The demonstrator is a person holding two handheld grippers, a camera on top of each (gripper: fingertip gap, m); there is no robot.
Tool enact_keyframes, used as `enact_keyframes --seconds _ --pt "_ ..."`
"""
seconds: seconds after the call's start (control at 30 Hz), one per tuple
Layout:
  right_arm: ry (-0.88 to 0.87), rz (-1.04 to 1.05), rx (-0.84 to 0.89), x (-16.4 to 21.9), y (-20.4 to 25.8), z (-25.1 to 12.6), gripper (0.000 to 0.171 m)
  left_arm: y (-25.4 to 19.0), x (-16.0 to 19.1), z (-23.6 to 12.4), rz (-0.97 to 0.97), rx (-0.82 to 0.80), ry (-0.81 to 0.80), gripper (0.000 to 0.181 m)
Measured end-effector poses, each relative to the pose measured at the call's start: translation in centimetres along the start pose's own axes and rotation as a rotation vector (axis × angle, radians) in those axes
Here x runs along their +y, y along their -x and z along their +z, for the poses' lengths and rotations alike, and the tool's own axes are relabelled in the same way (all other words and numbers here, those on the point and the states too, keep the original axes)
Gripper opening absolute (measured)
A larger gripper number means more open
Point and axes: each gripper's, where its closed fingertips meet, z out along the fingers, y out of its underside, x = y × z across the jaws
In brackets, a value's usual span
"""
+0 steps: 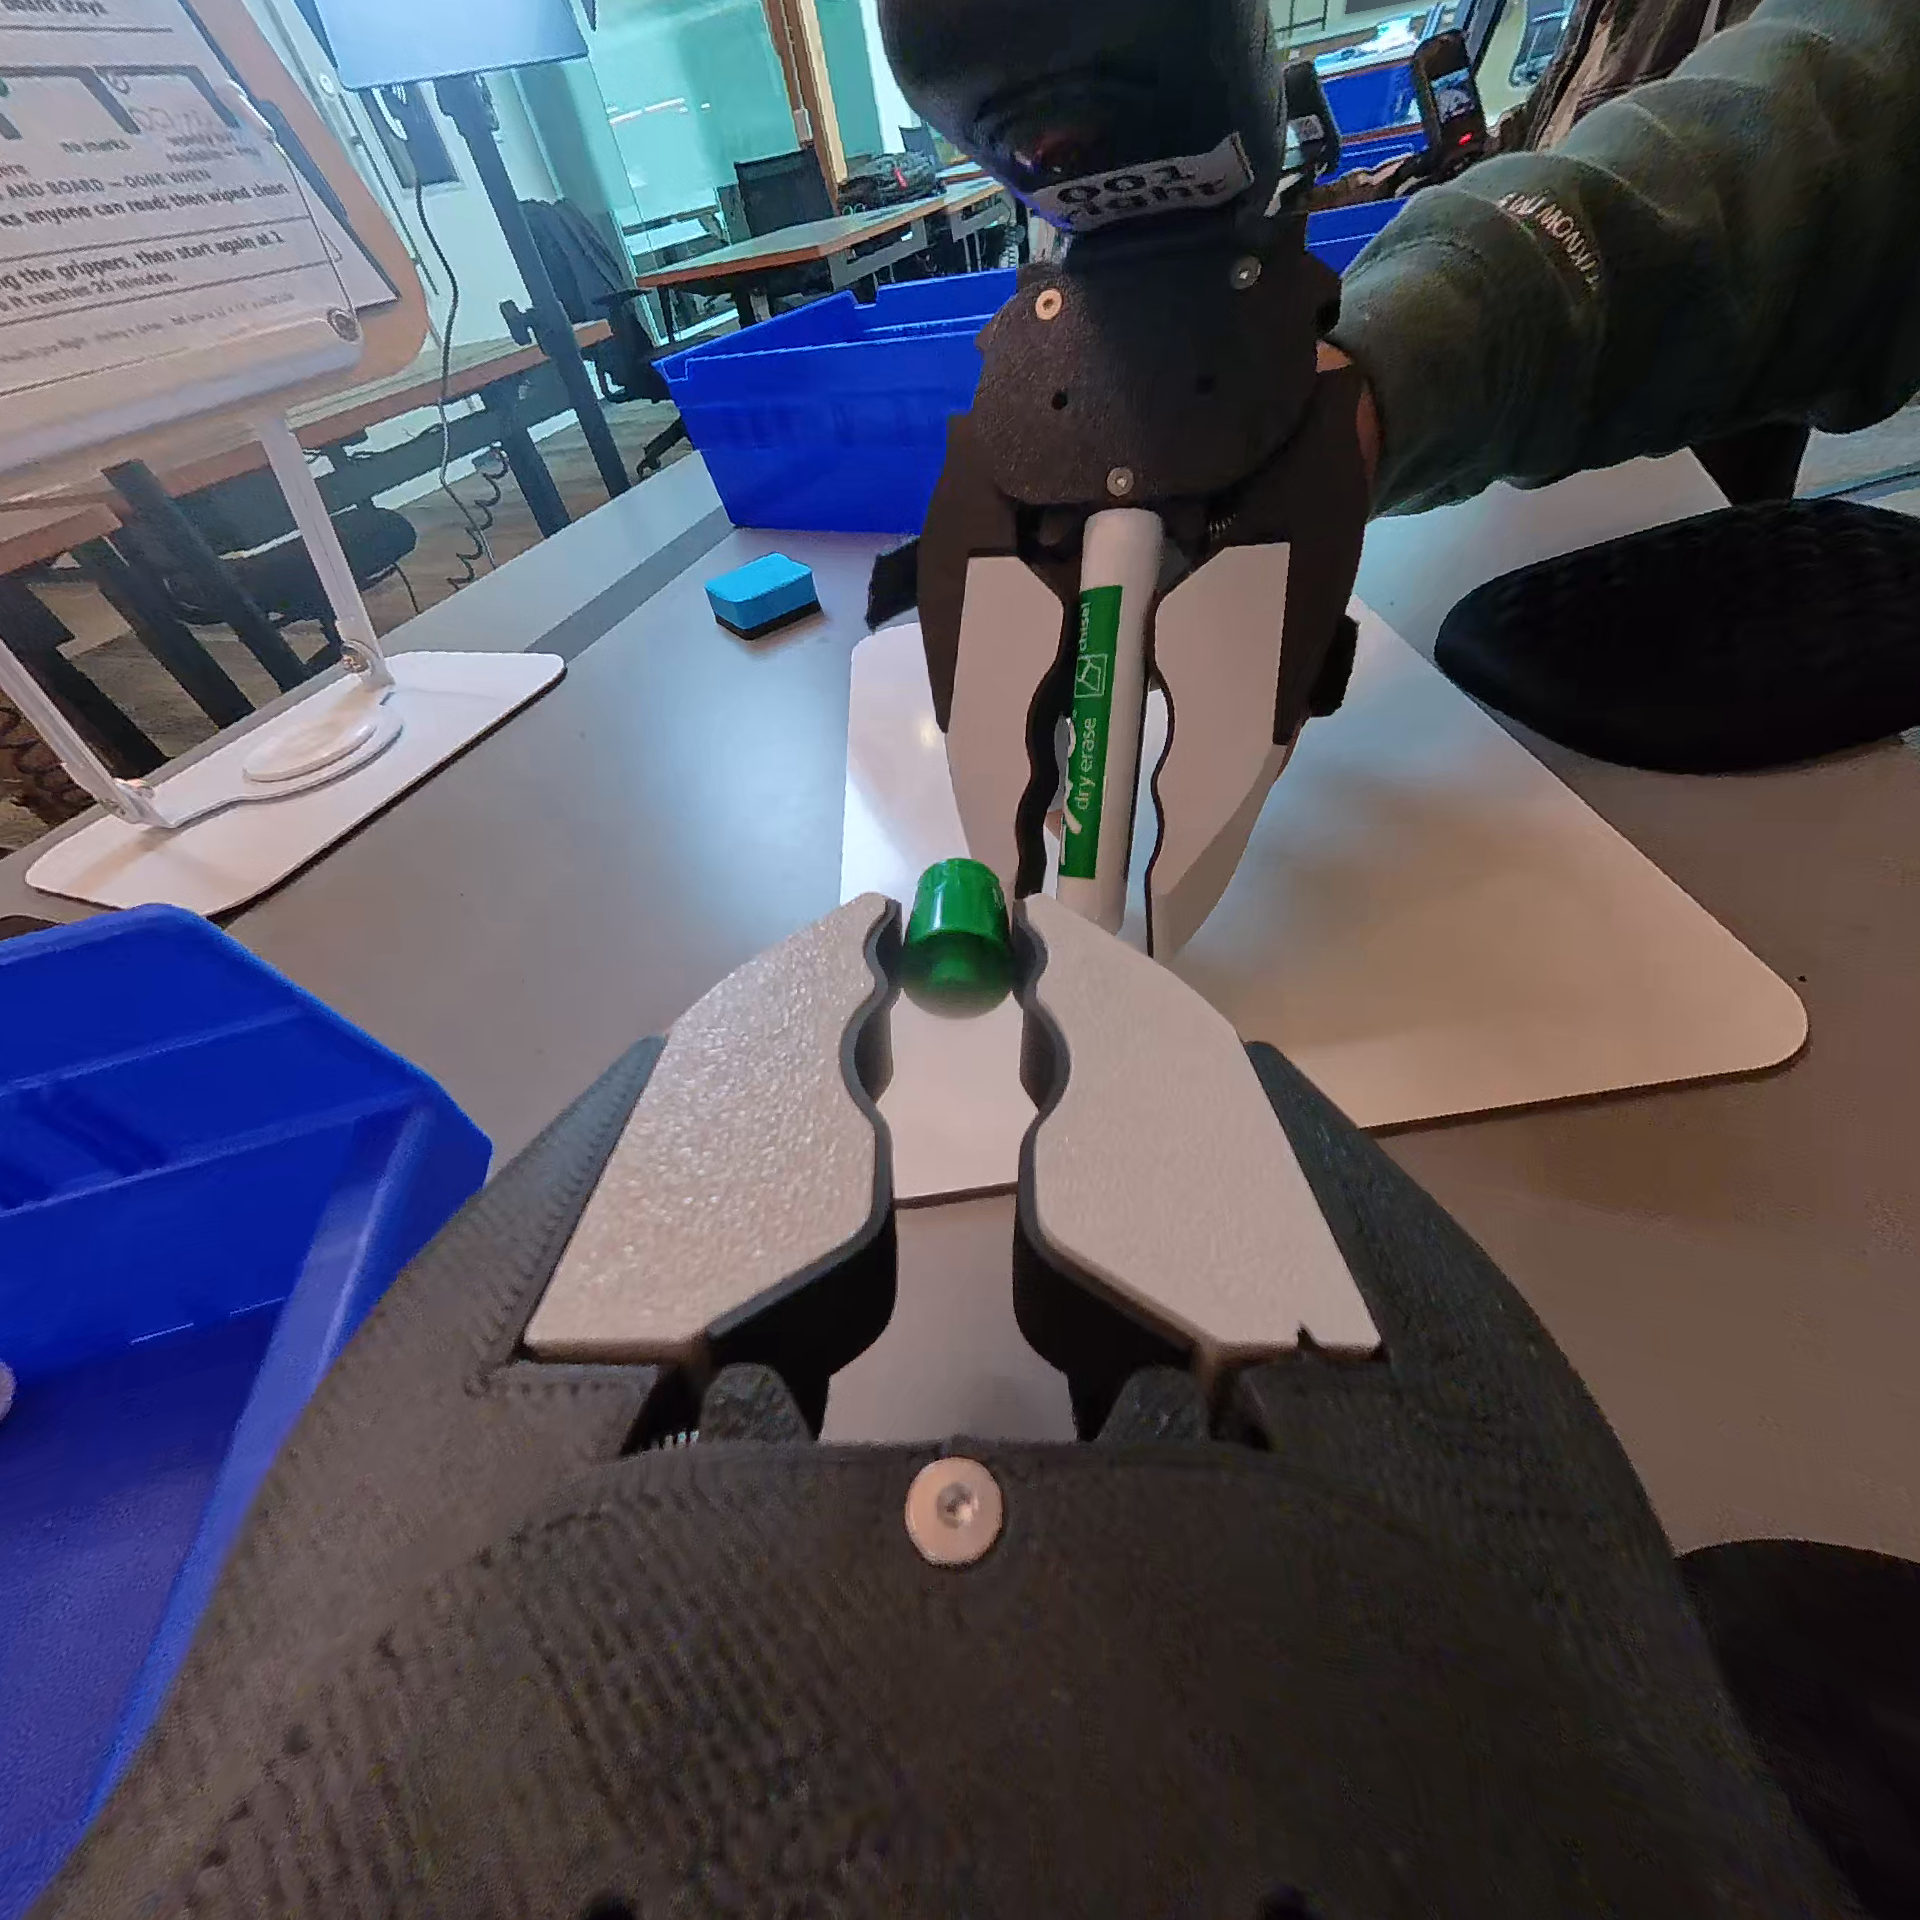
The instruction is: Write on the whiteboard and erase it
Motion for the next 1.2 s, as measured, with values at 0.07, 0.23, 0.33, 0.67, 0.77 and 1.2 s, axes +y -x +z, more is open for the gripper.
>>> enact_keyframes --seconds 0.07,0.23,0.33,0.67,0.77,1.2 --pt "-0.005 0.007 -0.001 -0.1 -0.2 0.1 0.032 -0.1 0.1 0.0 0.007 0.0 0.005 0.02" --pt "-0.003 0.017 -0.002 -0.1 -0.6 0.3 0.032 -0.1 0.0 0.0 0.002 0.003 0.004 0.02" --pt "-0.001 0.024 -0.002 -0.2 -0.7 0.4 0.032 0.0 0.0 0.0 -0.012 0.003 0.0 0.02" --pt "0.004 0.034 -0.005 -0.1 -1.0 0.6 0.033 0.1 0.2 0.0 -0.023 0.003 0.006 0.02" --pt "0.01 0.034 -0.004 0.0 -1.0 0.7 0.033 0.1 0.2 0.0 -0.029 0.005 0.008 0.02" --pt "0.021 0.06 -0.004 0.1 -1.1 0.9 0.032 0.0 0.3 0.1 -0.03 0.008 0.016 0.02"
